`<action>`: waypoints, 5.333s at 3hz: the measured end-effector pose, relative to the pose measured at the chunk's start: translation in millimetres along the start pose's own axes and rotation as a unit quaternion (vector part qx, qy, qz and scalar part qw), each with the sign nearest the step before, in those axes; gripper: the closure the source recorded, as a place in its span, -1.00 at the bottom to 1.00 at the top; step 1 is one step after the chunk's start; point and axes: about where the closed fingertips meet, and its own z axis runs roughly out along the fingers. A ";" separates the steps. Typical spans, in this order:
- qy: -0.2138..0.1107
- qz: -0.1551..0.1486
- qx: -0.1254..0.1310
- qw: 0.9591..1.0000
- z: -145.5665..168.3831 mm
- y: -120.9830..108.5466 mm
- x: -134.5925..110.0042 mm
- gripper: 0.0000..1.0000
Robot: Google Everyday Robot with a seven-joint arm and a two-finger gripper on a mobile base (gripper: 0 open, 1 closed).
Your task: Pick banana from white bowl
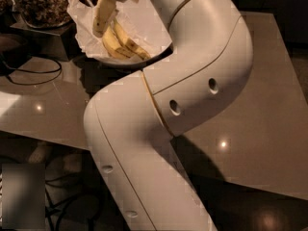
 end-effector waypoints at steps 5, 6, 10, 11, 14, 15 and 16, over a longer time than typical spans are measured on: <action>0.030 0.006 -0.079 0.996 49.1 23.0 20.2 -0.28; 0.038 -0.001 -0.094 0.995 60.8 29.8 19.5 -0.24; 0.047 -0.008 -0.099 0.994 78.8 22.0 26.3 -0.08; 0.047 -0.009 -0.098 0.994 78.4 21.2 26.6 -0.08; 0.045 -0.010 -0.096 0.994 77.5 18.6 27.0 -0.20; 0.047 -0.008 -0.099 0.994 82.6 19.3 26.3 -0.20; 0.048 -0.010 -0.108 0.993 89.4 23.3 24.8 -0.16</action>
Offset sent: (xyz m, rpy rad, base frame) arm -0.0255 -0.0116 -0.0453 0.0162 0.1775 0.0113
